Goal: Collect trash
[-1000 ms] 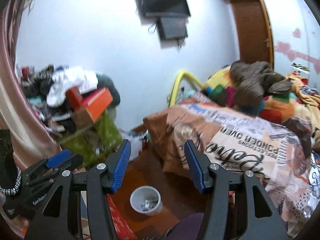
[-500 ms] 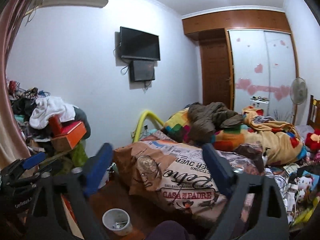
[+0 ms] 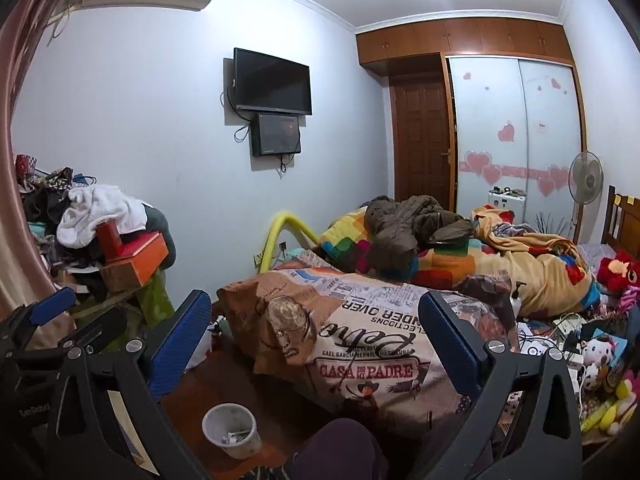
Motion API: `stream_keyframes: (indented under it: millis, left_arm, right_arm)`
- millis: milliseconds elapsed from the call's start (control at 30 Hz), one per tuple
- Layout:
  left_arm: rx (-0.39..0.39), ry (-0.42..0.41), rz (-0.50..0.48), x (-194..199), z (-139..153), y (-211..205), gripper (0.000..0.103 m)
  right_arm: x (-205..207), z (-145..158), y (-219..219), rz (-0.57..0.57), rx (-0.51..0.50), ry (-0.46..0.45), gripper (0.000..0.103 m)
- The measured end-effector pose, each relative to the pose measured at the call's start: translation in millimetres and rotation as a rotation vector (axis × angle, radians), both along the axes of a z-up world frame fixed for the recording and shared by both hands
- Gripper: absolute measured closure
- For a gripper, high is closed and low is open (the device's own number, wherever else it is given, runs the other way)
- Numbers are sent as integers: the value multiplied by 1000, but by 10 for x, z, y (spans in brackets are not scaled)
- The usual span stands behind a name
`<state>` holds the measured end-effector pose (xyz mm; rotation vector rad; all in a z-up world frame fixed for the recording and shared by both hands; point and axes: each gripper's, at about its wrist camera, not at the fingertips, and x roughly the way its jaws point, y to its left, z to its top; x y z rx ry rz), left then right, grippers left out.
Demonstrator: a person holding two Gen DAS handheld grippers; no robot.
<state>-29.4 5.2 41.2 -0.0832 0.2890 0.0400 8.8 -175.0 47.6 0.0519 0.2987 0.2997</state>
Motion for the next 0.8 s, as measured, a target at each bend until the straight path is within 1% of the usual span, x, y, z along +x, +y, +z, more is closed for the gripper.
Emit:
stream_keyframes:
  millis: [333, 533, 800]
  left_arm:
    - [-35, 10, 2, 62, -41, 32, 1]
    - [-36, 11, 3, 69, -39, 35, 1]
    - [-28, 12, 1, 81, -57, 28, 1]
  right_arm:
    - [71, -30, -106, -6, 1, 34, 0]
    - [100, -29, -138, 0, -6, 45, 0]
    - [102, -3, -154, 0, -6, 34, 0]
